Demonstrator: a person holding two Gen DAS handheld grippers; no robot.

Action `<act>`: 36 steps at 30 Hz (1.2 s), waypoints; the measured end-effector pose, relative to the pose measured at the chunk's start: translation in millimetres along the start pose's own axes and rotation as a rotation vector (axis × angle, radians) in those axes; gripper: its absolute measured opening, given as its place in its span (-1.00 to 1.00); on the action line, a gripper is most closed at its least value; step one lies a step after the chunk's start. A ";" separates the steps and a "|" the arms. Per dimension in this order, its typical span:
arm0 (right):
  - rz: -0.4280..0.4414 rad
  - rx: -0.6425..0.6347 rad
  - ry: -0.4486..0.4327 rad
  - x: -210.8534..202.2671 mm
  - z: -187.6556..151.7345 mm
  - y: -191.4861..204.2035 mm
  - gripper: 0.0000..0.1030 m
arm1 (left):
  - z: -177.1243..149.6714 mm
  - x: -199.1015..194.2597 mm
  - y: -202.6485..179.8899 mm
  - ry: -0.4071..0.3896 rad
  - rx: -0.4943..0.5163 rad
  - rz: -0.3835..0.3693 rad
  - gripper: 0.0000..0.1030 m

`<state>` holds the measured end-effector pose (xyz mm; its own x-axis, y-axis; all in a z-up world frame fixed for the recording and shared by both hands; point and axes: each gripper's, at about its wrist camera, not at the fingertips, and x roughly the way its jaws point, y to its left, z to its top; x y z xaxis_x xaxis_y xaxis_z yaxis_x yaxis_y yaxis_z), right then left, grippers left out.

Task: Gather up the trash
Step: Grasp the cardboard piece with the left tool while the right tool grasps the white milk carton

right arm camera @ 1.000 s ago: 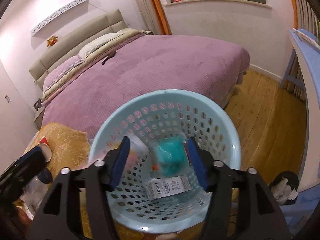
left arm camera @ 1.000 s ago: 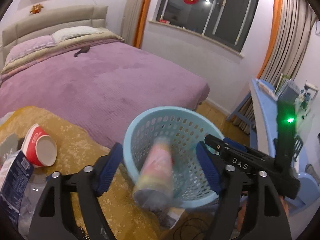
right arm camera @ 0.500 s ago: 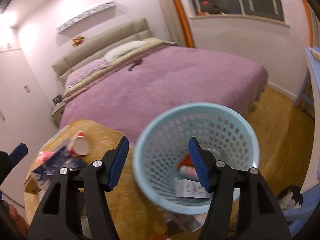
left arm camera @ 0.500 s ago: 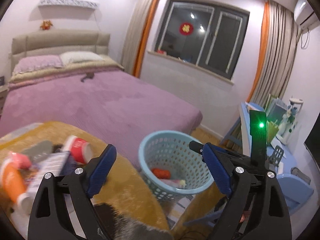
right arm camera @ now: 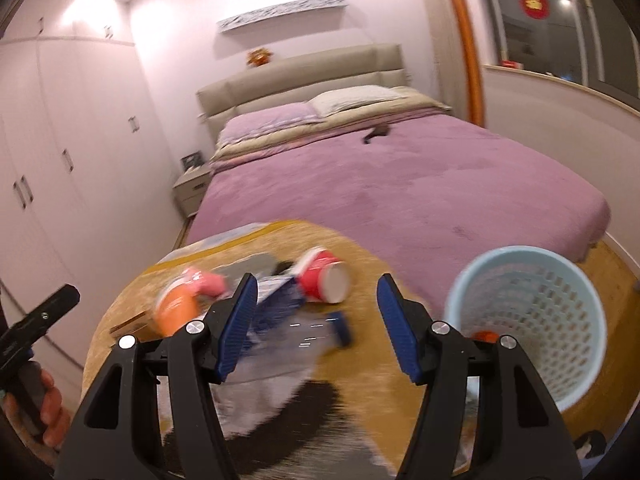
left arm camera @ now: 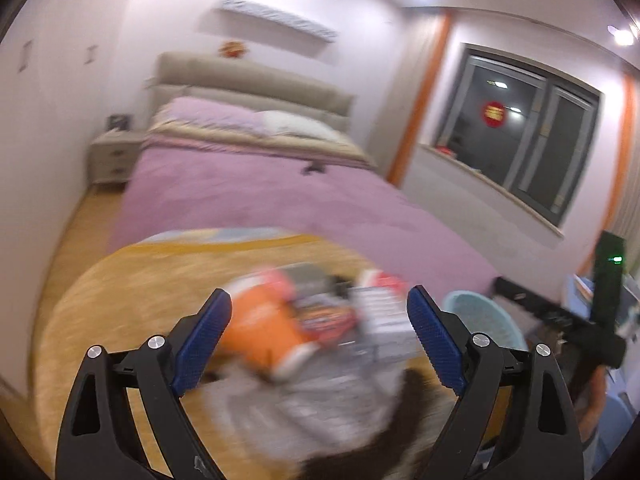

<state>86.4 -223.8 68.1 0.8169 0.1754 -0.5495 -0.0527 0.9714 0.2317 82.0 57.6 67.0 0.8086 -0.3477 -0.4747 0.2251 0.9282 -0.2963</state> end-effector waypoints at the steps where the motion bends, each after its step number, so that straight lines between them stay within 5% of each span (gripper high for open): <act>1: 0.007 -0.005 0.008 4.6 0.0 6.9 0.14 | -1.6 -1.9 16.6 0.007 -0.009 0.032 0.68; 5: 0.029 -0.002 0.059 30.8 -0.7 36.2 0.15 | -6.5 2.7 65.9 0.089 0.005 0.091 0.67; 9: 0.005 0.032 0.100 53.6 -1.2 54.6 0.44 | -15.1 15.0 90.8 0.170 0.029 0.078 0.76; 21: -0.181 -0.007 0.210 102.7 -15.2 92.0 0.51 | -32.5 81.0 105.8 0.309 0.116 0.126 0.75; 31: -0.238 -0.043 0.252 117.3 -28.4 87.9 0.47 | -43.4 87.8 95.3 0.324 0.120 0.230 -0.15; 34: -0.225 -0.048 0.257 111.9 -31.8 81.5 0.09 | -44.8 76.5 95.0 0.305 0.102 0.220 -0.44; 36: -0.201 -0.037 0.263 107.9 -35.0 74.3 0.05 | -46.8 68.9 91.7 0.291 0.090 0.198 -0.63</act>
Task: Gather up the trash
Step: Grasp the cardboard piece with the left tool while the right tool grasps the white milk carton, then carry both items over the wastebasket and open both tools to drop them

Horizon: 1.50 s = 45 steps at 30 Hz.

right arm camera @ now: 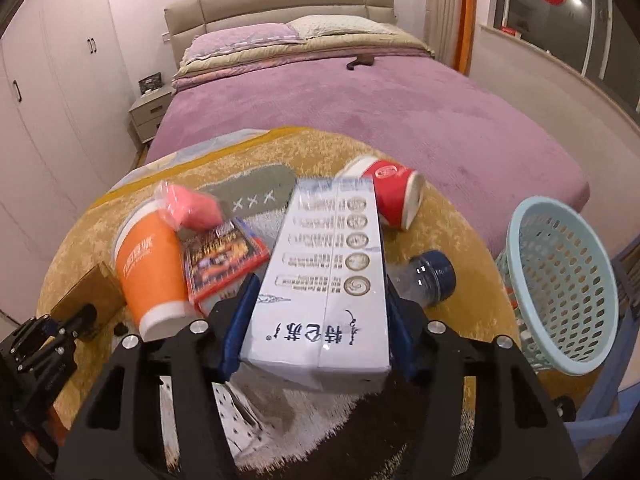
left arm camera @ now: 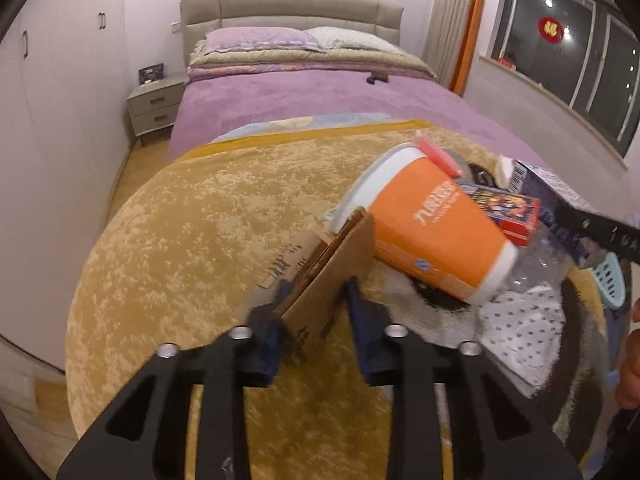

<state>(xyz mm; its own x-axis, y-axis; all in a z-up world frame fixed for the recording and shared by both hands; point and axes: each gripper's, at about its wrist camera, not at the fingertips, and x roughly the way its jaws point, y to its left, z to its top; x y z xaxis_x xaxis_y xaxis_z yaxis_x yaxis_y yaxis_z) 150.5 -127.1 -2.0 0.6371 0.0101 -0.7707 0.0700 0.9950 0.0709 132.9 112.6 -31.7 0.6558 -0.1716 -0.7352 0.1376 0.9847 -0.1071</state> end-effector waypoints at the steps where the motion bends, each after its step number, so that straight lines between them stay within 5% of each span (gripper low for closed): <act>1: 0.017 0.008 -0.005 -2.2 -4.0 -6.2 0.04 | -2.4 -3.3 -1.6 -0.006 -0.002 -0.012 -0.78; 3: 0.062 0.026 -0.031 -8.1 -9.3 -17.4 0.01 | -6.5 -8.7 -5.3 -0.013 -0.007 -0.022 -0.91; 16: 0.261 -0.027 -0.190 -81.9 -66.7 -53.7 0.01 | -19.0 -68.0 -39.7 -0.128 -0.002 -0.070 -0.93; 26: 0.206 -0.063 -0.118 -81.4 -132.1 -87.4 0.01 | -30.1 -76.1 -91.0 -0.132 0.084 -0.159 -0.93; 42: 0.129 -0.032 0.011 -53.8 -137.2 -101.6 0.12 | -41.3 -73.8 -142.7 -0.115 0.159 -0.217 -0.93; 45: 0.153 -0.017 0.009 -54.4 -136.9 -107.9 0.01 | -38.2 -75.9 -155.0 -0.121 0.182 -0.222 -0.93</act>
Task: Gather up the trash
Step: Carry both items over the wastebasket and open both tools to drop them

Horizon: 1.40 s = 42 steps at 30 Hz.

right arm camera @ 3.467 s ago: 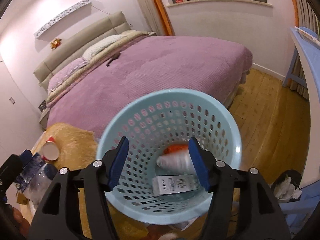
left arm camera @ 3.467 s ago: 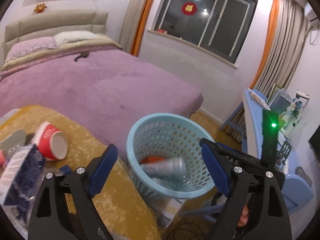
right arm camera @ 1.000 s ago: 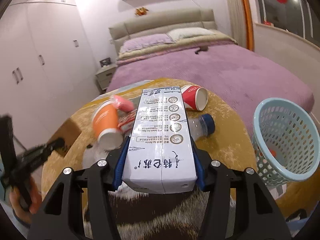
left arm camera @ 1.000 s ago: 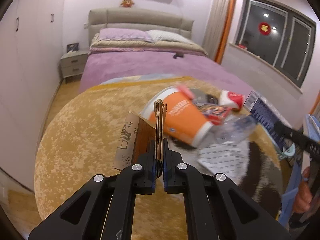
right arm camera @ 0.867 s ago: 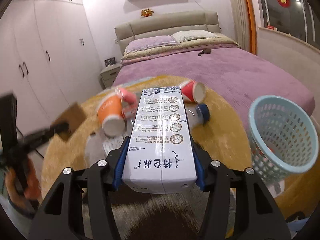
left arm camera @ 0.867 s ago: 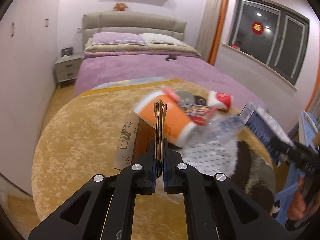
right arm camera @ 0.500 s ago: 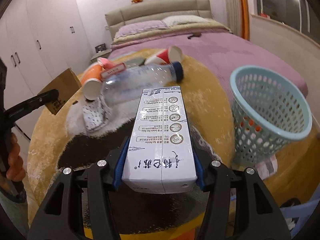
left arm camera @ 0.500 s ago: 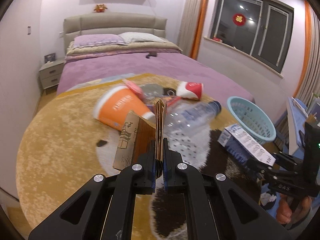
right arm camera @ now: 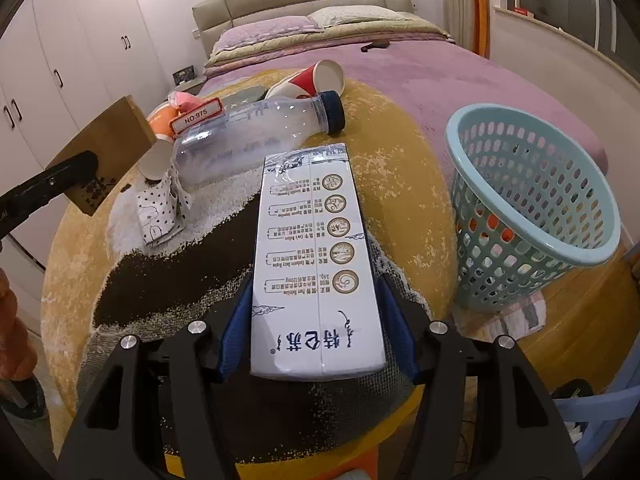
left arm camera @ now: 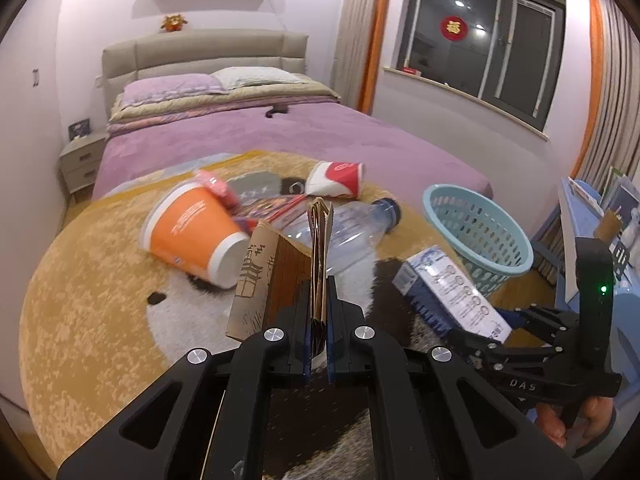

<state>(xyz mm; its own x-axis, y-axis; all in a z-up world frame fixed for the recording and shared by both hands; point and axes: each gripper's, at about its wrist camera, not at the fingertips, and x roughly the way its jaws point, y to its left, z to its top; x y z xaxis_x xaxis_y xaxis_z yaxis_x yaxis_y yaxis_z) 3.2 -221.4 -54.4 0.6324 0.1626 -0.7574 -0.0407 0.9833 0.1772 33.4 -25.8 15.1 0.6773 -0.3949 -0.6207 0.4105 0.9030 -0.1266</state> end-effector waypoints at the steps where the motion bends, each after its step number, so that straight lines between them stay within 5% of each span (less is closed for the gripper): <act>1: 0.002 0.001 -0.006 -2.0 0.4 -1.9 0.00 | 2.9 0.7 -4.7 -0.003 0.009 -0.003 -0.93; 13: -0.070 0.102 -0.171 -50.4 34.5 -65.6 0.00 | 56.0 40.3 -87.1 -0.019 0.147 -0.102 -0.93; 18: -0.135 0.174 -0.223 -56.4 55.5 -109.2 0.00 | 77.0 78.8 -118.0 0.040 0.132 -0.215 -0.93; 29: -0.200 0.337 -0.257 -37.1 87.6 -192.6 0.00 | 102.3 185.7 -171.7 0.194 0.081 -0.326 -0.93; 35: -0.231 0.445 -0.231 -19.9 87.8 -235.2 0.01 | 102.7 220.4 -195.4 0.217 0.122 -0.303 -0.90; 38: -0.220 0.502 -0.207 -10.6 83.2 -252.0 0.02 | 103.1 226.2 -201.0 0.204 0.130 -0.287 -0.73; 40: -0.201 0.539 -0.182 -3.3 80.2 -262.4 0.03 | 103.3 227.7 -201.1 0.202 0.113 -0.298 -0.02; 42: -0.184 0.560 -0.162 0.0 76.0 -268.7 0.07 | 103.8 221.8 -198.2 0.172 0.117 -0.287 0.09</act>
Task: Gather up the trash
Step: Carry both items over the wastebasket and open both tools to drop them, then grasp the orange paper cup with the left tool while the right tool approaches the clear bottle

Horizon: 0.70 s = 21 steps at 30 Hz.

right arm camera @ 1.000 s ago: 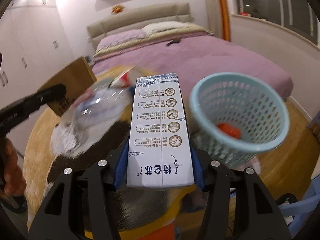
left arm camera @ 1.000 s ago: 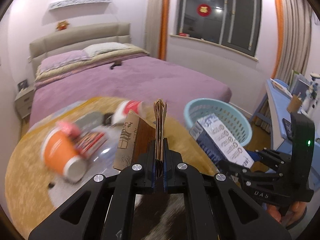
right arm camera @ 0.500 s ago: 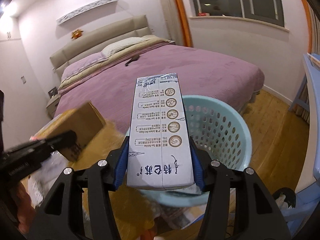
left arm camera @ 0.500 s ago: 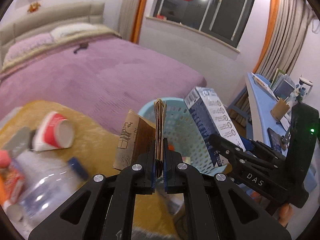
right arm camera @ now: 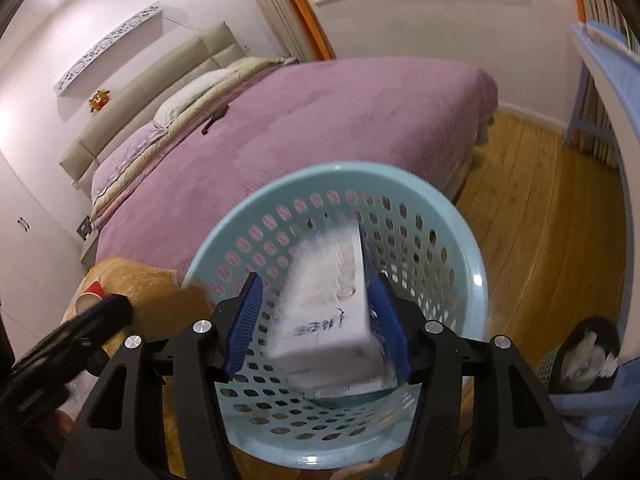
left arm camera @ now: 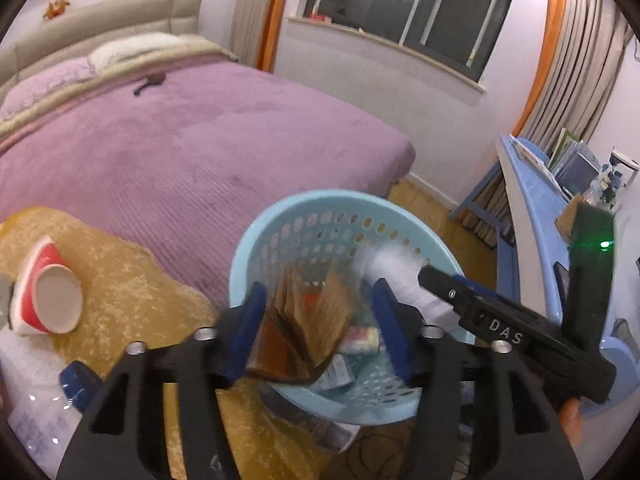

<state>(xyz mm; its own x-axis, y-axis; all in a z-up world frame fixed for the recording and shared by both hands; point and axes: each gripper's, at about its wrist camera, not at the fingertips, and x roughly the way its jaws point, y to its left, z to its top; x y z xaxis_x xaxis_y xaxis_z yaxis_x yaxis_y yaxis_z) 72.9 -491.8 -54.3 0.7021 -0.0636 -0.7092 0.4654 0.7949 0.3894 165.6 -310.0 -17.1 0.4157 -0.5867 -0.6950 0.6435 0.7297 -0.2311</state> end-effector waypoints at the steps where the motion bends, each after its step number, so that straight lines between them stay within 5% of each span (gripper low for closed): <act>1: 0.003 -0.001 0.003 0.2 -0.5 -0.6 0.07 | -1.4 -4.2 -0.6 -0.003 0.013 0.003 0.12; 10: 0.060 -0.061 -0.041 -33.2 -13.8 36.1 0.07 | -3.5 -72.8 -0.4 -0.139 -0.002 -0.009 0.26; 15: 0.094 -0.182 -0.098 -62.2 -21.7 80.4 0.07 | -7.9 -122.7 3.3 -0.231 -0.011 0.027 0.26; 21: 0.189 -0.322 -0.134 -86.9 -40.8 142.4 0.07 | -23.5 -183.7 29.9 -0.321 -0.072 0.124 0.50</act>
<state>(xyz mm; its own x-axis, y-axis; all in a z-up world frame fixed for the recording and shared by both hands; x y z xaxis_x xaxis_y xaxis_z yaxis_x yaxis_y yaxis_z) 56.2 -348.4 38.8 0.8336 0.0408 -0.5509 0.1430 0.9473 0.2866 93.4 -172.2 87.6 0.6762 -0.5639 -0.4741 0.5329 0.8187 -0.2138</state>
